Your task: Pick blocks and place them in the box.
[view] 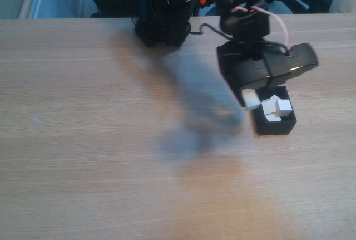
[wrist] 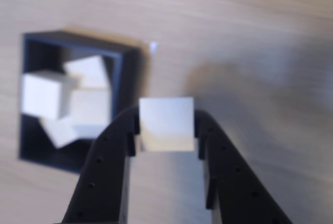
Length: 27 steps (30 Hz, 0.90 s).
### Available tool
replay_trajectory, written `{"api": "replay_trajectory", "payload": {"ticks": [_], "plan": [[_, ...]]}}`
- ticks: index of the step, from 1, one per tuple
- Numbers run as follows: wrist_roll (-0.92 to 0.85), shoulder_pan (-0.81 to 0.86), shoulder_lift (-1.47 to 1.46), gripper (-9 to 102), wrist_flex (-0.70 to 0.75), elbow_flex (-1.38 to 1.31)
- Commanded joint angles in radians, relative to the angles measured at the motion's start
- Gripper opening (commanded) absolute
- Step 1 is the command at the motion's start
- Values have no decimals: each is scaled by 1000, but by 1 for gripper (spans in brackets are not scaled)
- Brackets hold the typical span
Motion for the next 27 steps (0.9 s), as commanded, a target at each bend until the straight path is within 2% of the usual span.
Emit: {"api": "replay_trajectory", "payload": {"ticks": [1, 7, 14, 27], "plan": [[86, -49, -41, 0, 77, -146], [244, -118, -141, 0, 219, -288], [408, -147, -193, 0, 301, -324], [457, -190, -224, 1, 313, -393]]}}
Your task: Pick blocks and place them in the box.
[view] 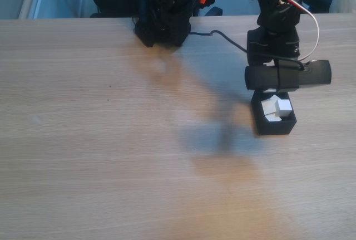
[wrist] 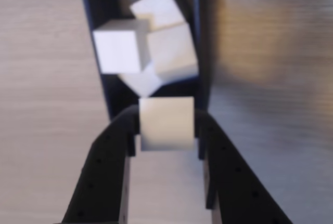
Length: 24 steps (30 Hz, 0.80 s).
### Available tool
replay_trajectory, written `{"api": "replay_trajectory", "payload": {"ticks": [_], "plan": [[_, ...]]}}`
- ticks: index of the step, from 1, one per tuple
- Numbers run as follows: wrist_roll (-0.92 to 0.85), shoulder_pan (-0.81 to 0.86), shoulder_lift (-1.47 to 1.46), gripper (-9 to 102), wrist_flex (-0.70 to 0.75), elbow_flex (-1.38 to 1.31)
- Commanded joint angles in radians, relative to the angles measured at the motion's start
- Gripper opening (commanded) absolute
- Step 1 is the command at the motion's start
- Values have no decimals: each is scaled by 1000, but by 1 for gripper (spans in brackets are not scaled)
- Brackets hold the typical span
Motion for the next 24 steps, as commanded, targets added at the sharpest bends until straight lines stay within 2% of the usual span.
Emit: {"api": "replay_trajectory", "payload": {"ticks": [1, 5, 9, 14, 20, 24], "plan": [[9, -12, 3, 1, 3, -60], [18, -18, -2, 3, 3, -69], [21, -25, -5, 13, 9, -74], [20, -25, -2, 17, 15, -74], [-38, -8, 44, 14, 34, -48], [-221, 23, 193, 11, -28, 86]]}}
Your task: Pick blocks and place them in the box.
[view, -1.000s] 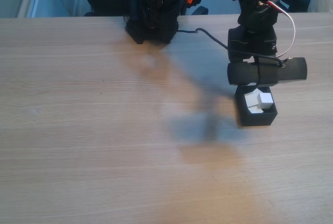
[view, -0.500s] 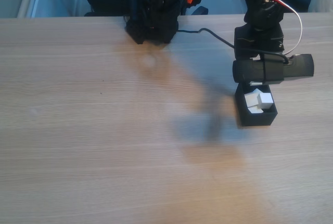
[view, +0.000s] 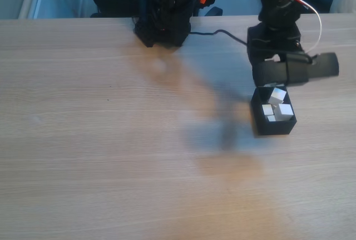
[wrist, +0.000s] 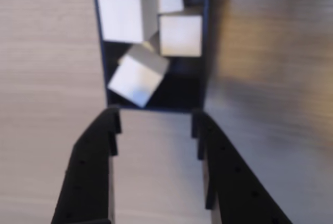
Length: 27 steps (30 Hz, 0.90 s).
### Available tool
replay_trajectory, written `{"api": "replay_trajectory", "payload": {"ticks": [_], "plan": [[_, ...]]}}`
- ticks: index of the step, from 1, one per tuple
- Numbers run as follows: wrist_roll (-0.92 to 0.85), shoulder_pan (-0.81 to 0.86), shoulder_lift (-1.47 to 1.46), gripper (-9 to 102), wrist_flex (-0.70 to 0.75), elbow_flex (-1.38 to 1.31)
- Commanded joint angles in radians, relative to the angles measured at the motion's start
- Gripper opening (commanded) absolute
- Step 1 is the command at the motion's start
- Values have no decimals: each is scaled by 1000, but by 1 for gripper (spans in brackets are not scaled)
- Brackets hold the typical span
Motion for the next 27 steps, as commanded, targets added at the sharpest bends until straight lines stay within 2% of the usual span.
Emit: {"api": "replay_trajectory", "payload": {"ticks": [1, 7, 10, 23, 27], "plan": [[-163, 35, 184, 11, -81, 110], [-529, 144, 509, 7, -325, 477], [-647, 204, 646, 0, -442, 647], [-787, 396, 1197, 0, -584, 1223], [-792, 479, 1373, 0, -534, 1376]]}}
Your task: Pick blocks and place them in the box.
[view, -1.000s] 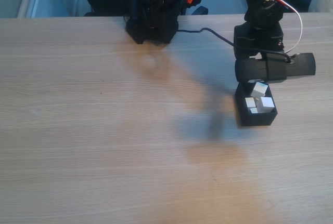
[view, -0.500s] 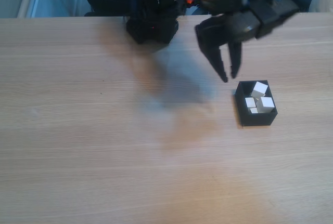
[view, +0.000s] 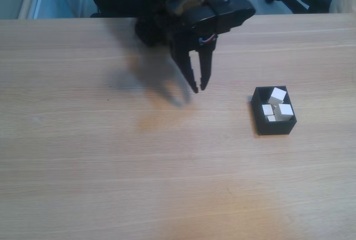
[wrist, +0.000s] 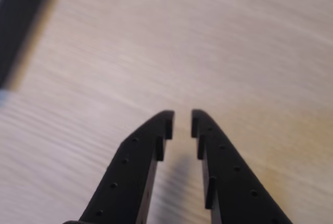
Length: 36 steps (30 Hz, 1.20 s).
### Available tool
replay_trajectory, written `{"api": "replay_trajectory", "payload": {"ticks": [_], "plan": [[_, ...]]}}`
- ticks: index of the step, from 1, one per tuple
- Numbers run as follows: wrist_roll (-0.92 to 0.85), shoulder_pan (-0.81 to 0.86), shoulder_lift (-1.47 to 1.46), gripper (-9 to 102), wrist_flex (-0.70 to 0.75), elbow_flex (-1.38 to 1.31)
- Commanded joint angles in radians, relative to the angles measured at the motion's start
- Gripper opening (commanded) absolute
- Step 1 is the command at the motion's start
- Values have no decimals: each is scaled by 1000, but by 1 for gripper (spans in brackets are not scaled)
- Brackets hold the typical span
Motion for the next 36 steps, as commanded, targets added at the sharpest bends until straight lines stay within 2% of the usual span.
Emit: {"api": "replay_trajectory", "payload": {"ticks": [1, 8, 14, 21, 36], "plan": [[0, 67, 166, 0, 49, 97], [-12, 186, 472, 0, 348, 298], [-12, 225, 488, 0, 551, 334], [120, 196, 488, 0, 756, 336], [219, 173, 489, 0, 744, 336]]}}
